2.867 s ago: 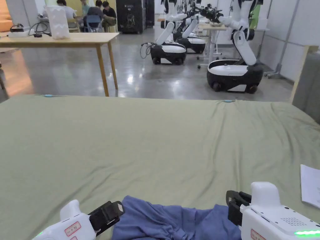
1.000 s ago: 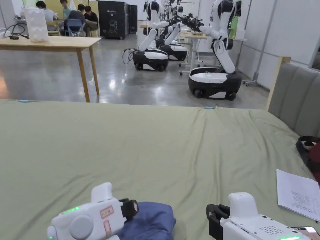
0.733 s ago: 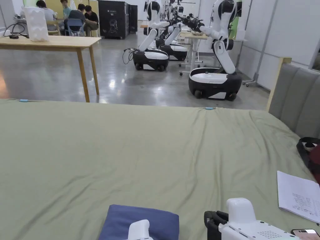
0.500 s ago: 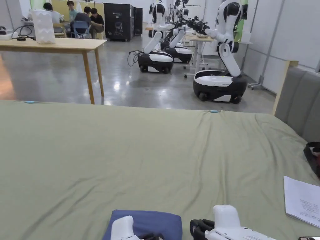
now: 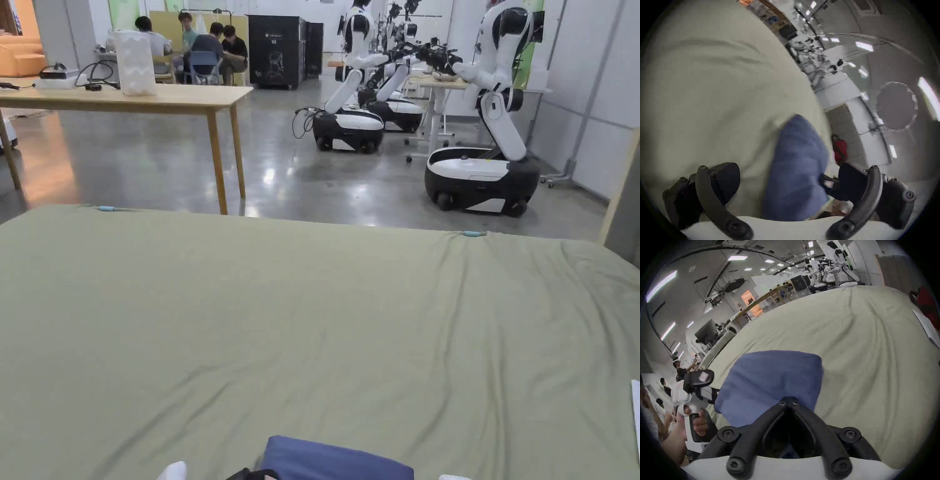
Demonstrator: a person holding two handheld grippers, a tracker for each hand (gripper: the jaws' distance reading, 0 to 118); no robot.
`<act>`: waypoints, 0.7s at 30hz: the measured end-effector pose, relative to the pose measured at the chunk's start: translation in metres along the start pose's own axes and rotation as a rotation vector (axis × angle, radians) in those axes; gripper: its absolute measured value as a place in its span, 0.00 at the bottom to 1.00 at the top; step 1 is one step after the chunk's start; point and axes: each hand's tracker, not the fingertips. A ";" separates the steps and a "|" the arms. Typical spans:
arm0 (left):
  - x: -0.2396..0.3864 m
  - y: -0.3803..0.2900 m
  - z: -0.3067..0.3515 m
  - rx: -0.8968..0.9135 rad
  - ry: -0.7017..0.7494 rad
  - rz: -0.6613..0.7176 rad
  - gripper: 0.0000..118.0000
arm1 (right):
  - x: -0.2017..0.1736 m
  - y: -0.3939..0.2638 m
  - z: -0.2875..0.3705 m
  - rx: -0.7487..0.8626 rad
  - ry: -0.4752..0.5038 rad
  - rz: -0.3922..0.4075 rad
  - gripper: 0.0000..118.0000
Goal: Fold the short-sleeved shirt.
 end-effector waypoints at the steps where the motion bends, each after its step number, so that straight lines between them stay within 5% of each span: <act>1: 0.003 -0.003 -0.014 -0.091 -0.121 0.048 0.98 | -0.002 0.001 0.000 -0.003 -0.008 0.018 0.01; 2: 0.003 -0.006 -0.028 -0.161 -0.208 0.112 0.91 | -0.003 0.001 -0.001 -0.002 -0.011 0.026 0.01; 3: 0.007 -0.012 -0.039 -0.171 -0.151 0.112 0.69 | -0.010 0.003 0.003 0.002 -0.017 0.036 0.01; 4: 0.013 -0.017 -0.047 -0.145 0.009 -0.003 0.36 | -0.010 0.004 0.004 0.007 -0.022 0.042 0.01; 5: 0.030 -0.025 -0.049 -0.135 0.087 -0.059 0.27 | -0.011 0.005 0.005 0.011 -0.025 0.043 0.01; 7: 0.035 -0.018 -0.033 -0.119 0.010 0.033 0.26 | -0.018 0.007 0.016 0.028 -0.014 0.055 0.01; 12: 0.030 0.061 0.029 -0.041 0.181 -0.172 0.26 | -0.043 0.014 0.033 0.067 0.021 0.138 0.01; 21: -0.091 0.204 0.166 0.033 0.433 -0.196 0.26 | -0.103 0.031 0.016 0.069 0.057 0.185 0.01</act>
